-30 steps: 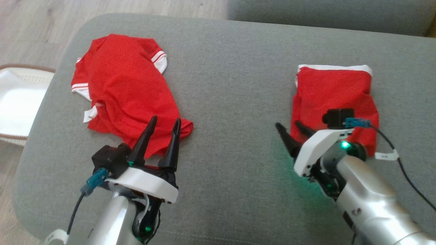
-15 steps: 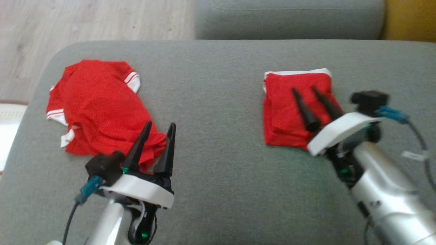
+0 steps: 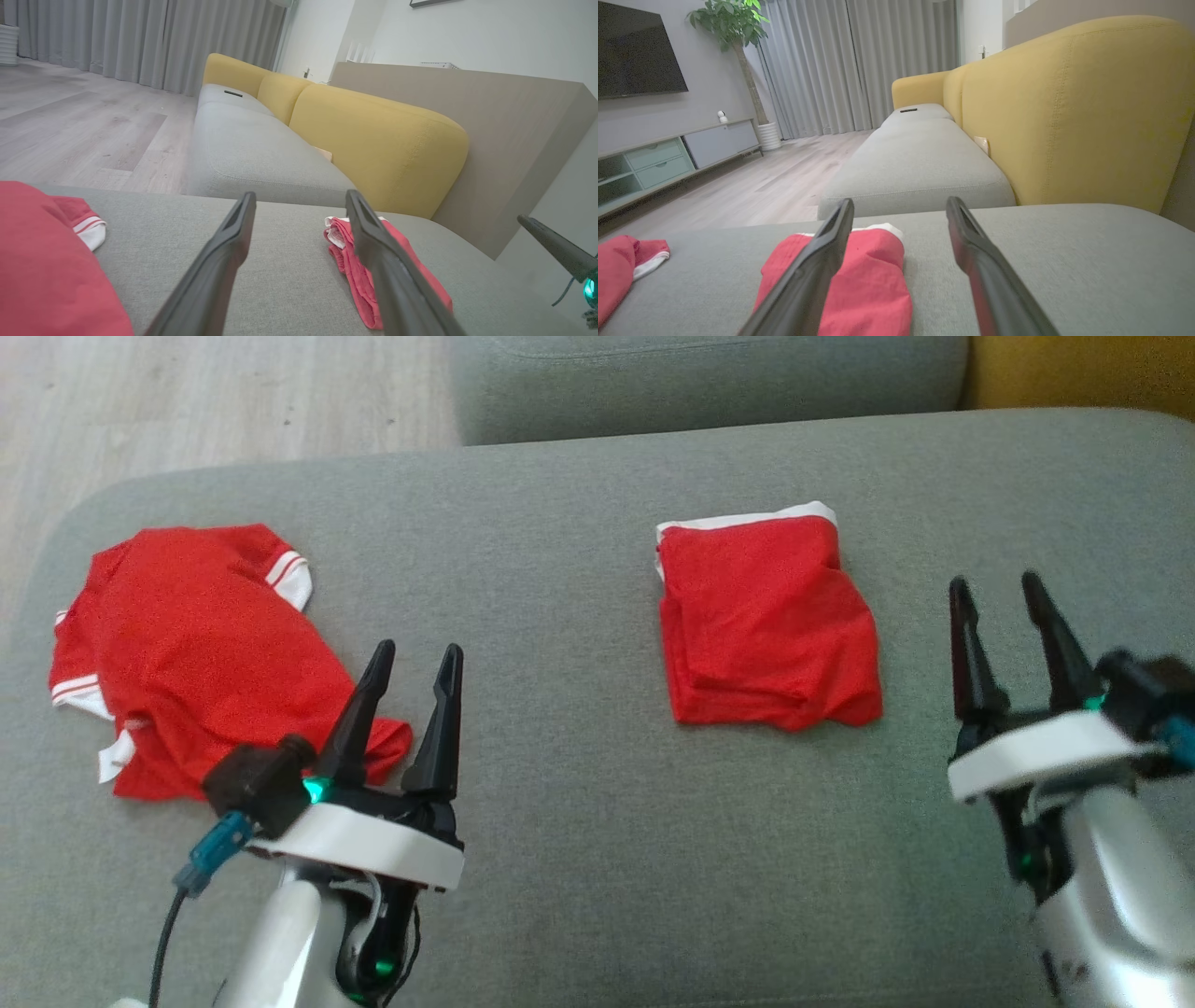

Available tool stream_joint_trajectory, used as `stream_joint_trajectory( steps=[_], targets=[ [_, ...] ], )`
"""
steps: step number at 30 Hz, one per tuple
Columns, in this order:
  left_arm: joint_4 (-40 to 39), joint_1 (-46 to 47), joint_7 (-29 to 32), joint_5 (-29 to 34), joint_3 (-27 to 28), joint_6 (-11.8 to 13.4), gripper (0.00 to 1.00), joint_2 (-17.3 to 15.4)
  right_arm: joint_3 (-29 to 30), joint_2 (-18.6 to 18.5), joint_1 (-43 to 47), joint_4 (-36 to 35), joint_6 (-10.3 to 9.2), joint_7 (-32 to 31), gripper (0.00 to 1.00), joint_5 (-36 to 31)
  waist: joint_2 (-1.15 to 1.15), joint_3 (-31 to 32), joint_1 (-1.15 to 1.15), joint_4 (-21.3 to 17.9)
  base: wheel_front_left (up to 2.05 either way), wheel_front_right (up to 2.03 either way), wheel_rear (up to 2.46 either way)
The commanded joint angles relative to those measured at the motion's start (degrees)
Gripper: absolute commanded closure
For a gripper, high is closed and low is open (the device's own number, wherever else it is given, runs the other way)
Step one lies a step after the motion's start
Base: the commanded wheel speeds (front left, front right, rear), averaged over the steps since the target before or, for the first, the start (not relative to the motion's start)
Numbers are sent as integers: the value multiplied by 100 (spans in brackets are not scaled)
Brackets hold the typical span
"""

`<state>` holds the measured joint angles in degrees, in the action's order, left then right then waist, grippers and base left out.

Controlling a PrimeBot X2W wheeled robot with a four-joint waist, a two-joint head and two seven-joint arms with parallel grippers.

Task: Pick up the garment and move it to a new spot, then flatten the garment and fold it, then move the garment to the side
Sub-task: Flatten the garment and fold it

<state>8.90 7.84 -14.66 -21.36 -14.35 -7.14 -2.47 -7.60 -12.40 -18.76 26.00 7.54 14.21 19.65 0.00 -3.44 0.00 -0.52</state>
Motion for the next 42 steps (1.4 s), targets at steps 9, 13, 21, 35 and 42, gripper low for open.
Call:
stream_joint_trajectory(
  steps=[9, 13, 21, 35, 42],
  targets=[
    [-259, 67, -34, -1, 275, -35, 0, -41, 727, 824, 691, -895, -5, 77, 0, -987, 0, -63, 0, -211, 0, 0, 0],
    [-298, 30, -34, -48, 275, -35, 0, -41, 835, 911, 682, -946, -5, 78, 0, -913, 0, -155, 0, -202, 0, 0, 0],
    [-299, 464, -34, -1, -123, -35, 0, -41, 872, 873, 113, -996, -5, 33, 100, -1281, 0, -743, 0, 213, 0, 0, 0],
    [-303, 1022, -34, -179, -609, -35, 0, -41, 1067, 192, -1875, 1571, -5, -650, 100, -1953, 0, -1719, 0, 1243, 0, 0, 0],
    [-252, 1031, -34, -167, -529, -35, 0, -41, 1253, 227, -2376, 2606, -5, -438, 100, -2266, 0, -1686, 0, 1283, 0, 0, 0]
  ],
)
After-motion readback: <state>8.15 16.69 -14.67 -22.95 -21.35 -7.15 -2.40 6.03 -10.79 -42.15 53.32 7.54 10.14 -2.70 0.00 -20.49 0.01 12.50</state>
